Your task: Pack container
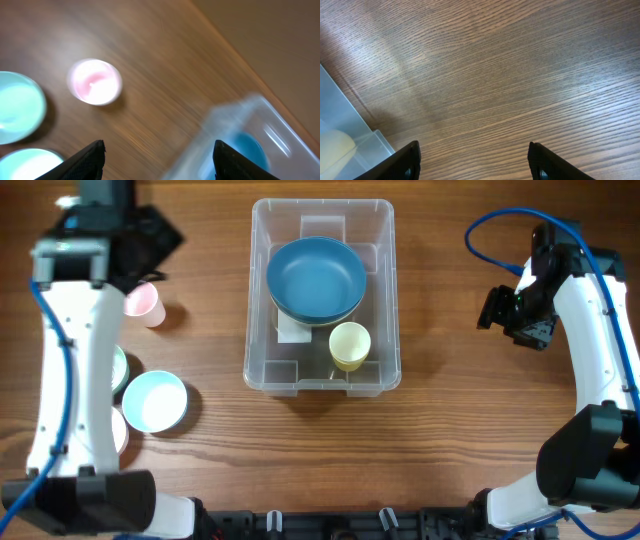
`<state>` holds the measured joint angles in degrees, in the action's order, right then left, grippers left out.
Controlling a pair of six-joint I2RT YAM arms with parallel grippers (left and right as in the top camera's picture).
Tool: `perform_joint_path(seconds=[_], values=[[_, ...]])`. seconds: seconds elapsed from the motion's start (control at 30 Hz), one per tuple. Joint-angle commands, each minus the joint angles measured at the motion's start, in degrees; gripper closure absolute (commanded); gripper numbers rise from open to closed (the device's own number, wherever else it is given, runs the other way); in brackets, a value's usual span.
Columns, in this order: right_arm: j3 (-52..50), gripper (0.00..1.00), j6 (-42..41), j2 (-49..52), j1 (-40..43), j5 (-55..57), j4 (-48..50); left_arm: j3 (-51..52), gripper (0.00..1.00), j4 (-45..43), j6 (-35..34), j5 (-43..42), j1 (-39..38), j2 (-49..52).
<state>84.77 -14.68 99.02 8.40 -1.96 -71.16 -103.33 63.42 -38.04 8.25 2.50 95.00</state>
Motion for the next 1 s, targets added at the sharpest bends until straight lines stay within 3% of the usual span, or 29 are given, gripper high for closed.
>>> perform_joint_path(seconds=[0.0,0.37,0.5,0.57,0.6,0.63,0.73,0.83,0.97], values=[[0.9,0.3,-0.31,-0.68,-0.07,-0.68,-0.09,-0.13,0.3,0.24,0.28,-1.57,5.4,7.04],[0.9,0.3,0.68,-0.68,-0.09,-0.68,-0.07,-0.13,0.29,-2.36,0.31,-1.51,6.51,26.91],[0.9,0.3,0.79,-0.68,-0.09,-0.68,-0.17,-0.13,0.3,-2.34,0.31,-1.53,6.51,29.64],[0.9,0.3,0.79,-0.68,-0.09,-0.68,-0.11,-0.13,0.37,-2.58,0.31,-1.53,6.51,29.75],[0.9,0.3,0.83,-0.68,-0.09,-0.68,-0.11,-0.13,0.43,-2.56,0.31,-1.53,6.51,29.75],[0.9,0.3,0.81,-0.68,-0.09,-0.68,-0.13,-0.13,0.59,-2.49,0.31,-1.53,6.51,29.75],[0.9,0.31,0.81,-0.68,-0.09,-0.68,-0.13,-0.13,0.73,-2.25,0.31,-1.55,6.43,29.73],[0.9,0.31,0.83,-0.68,-0.09,-0.68,-0.15,-0.13,0.96,-2.08,0.31,-1.57,6.16,29.73],[0.9,0.31,0.81,-0.68,-0.09,-0.68,-0.22,-0.24,0.96,-1.6,3.39,-3.56,4.98,28.37]])
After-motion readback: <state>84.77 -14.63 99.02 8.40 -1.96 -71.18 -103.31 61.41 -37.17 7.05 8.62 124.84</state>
